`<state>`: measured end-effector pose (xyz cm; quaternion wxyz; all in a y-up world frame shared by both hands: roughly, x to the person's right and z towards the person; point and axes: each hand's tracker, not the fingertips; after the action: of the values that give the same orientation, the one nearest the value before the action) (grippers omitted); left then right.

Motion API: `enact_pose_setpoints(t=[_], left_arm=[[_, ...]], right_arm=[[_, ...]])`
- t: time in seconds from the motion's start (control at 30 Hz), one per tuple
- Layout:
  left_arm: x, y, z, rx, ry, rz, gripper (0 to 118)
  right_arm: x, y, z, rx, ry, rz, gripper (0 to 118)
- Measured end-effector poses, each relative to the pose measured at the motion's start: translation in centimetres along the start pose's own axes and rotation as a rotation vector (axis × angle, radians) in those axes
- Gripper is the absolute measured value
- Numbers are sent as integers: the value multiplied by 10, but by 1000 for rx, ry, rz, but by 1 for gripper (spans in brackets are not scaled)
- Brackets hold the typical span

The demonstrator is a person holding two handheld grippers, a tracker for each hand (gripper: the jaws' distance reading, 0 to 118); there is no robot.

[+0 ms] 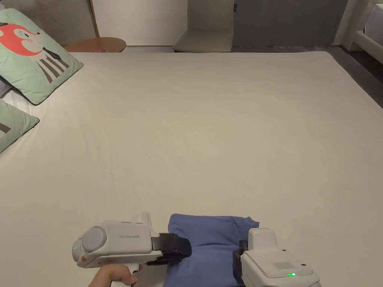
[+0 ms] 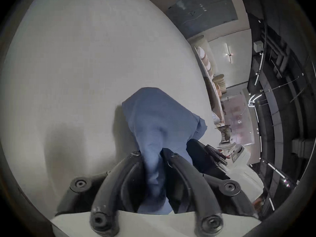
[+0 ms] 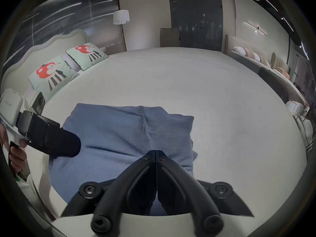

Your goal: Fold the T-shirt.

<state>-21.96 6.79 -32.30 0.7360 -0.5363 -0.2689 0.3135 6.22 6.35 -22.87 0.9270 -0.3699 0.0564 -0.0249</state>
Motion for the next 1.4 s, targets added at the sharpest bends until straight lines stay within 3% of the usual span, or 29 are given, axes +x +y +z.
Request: enact_pose_setpoints(t=[0.17, 0.37, 0.63, 1.0, 1.27, 1.33, 1.37, 1.4], left_arm=[[9, 8, 10, -8, 18, -58, 11], [14, 33, 48, -5, 107, -187, 11], [-48, 86, 140, 48, 307, -246, 11], [-173, 137, 300, 170, 664, -164, 11], [-237, 156, 352, 216, 755, -73, 12], [-227, 148, 346, 208, 740, -42, 20], [-226, 147, 344, 212, 746, -46, 35], [-225, 146, 341, 214, 765, -56, 56]], right_arm=[[-6, 7, 13, 47, -9, -18, 0], [-25, 46, 50, 222, -26, 42, 0], [-70, 109, 72, 421, 23, 99, 0], [-143, 146, 33, 458, 83, 155, 0], [-160, 150, 7, 427, 101, 181, 0], [-159, 149, 6, 420, 102, 186, 0], [-158, 149, 6, 418, 99, 186, 0], [-156, 149, 6, 417, 99, 188, 0]])
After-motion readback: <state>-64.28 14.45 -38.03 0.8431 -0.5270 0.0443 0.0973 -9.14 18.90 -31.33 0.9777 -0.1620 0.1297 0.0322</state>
